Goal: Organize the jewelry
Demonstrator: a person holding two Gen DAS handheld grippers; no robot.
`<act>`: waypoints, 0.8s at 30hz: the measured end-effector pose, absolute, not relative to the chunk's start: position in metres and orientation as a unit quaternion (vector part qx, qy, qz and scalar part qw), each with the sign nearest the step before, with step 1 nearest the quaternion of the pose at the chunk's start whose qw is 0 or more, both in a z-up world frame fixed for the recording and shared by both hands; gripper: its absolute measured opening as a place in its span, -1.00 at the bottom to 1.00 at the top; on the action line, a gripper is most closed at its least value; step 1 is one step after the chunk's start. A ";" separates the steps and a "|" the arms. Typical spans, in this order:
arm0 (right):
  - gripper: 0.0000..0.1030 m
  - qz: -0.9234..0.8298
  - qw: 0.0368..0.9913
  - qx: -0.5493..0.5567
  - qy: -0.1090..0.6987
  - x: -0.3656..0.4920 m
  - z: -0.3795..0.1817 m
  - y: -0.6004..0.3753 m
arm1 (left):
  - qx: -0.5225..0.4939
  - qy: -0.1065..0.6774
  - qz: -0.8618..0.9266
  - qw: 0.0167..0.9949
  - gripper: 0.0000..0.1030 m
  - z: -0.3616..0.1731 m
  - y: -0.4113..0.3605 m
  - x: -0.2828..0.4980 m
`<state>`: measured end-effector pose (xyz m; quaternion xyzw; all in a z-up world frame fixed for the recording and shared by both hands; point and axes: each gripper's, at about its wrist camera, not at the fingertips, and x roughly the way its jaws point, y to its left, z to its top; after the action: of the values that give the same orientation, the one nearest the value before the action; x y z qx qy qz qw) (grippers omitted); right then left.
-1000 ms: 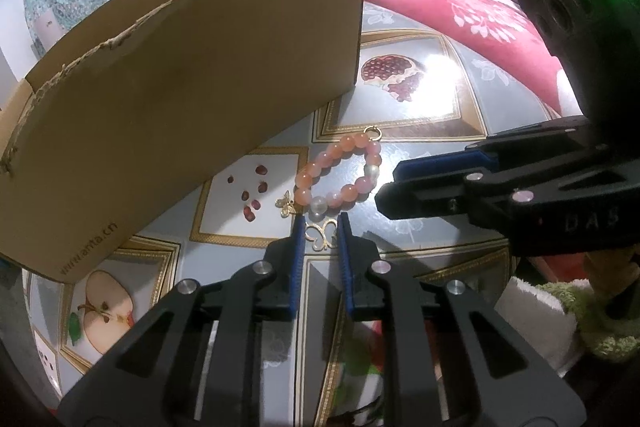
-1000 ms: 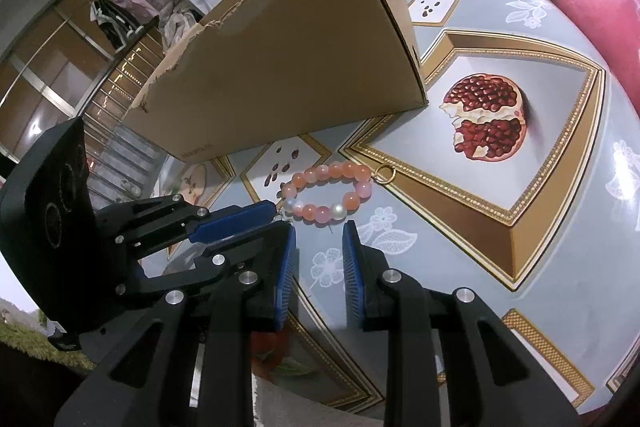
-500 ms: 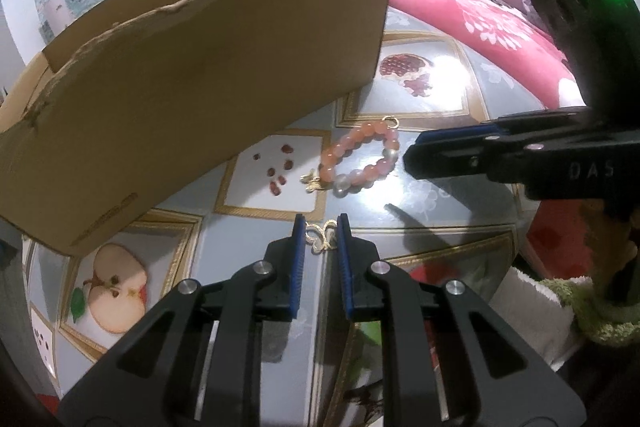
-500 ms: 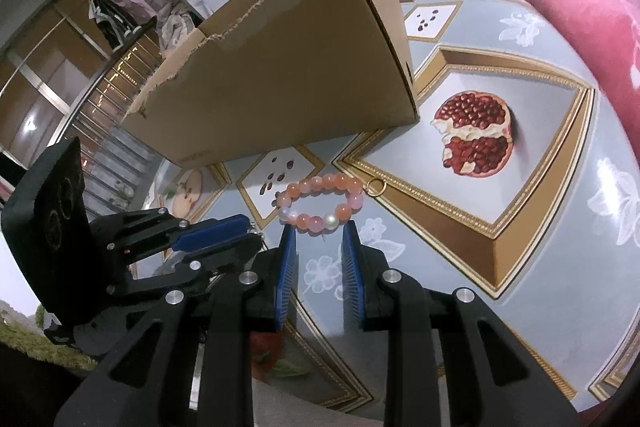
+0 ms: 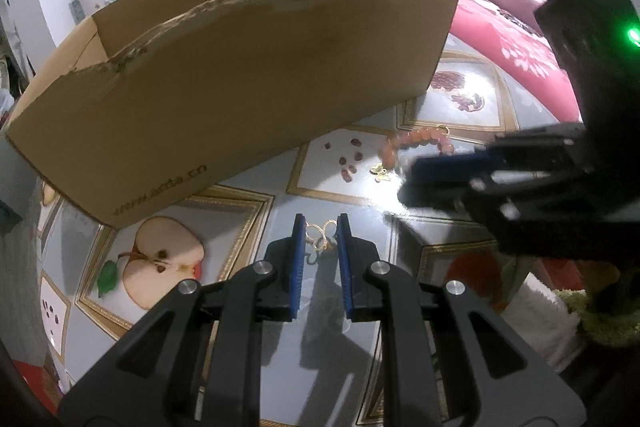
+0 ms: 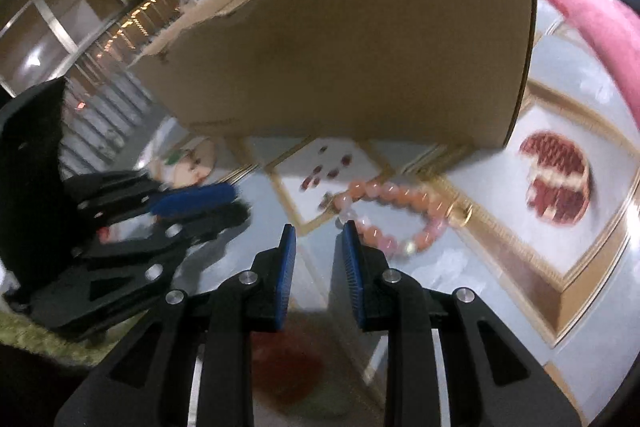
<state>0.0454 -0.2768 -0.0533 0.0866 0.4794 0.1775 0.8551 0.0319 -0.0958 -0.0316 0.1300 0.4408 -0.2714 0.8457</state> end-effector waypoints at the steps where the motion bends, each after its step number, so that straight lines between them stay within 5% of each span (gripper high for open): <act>1: -0.52 0.173 0.858 0.081 0.477 0.048 -0.053 -0.276 | 0.128 0.441 -0.272 0.846 -0.72 -0.032 -0.095 0.032; 8: -0.55 0.153 0.874 0.017 0.461 0.049 -0.051 -0.254 | 0.117 0.441 -0.271 0.847 -0.72 -0.034 -0.088 0.035; 12: -0.77 0.131 0.883 -0.031 0.449 0.047 -0.050 -0.241 | 0.112 0.442 -0.270 0.848 -0.72 -0.035 -0.085 0.036; 24: -0.98 0.134 0.880 -0.014 0.455 0.049 -0.048 -0.240 | 0.108 0.438 -0.271 0.850 -0.72 -0.033 -0.078 0.036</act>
<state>0.0493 -0.2403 -0.0477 -0.0136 0.4554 0.1336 0.8801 0.0363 -0.0778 -0.0327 0.1080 0.4380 -0.2708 0.8504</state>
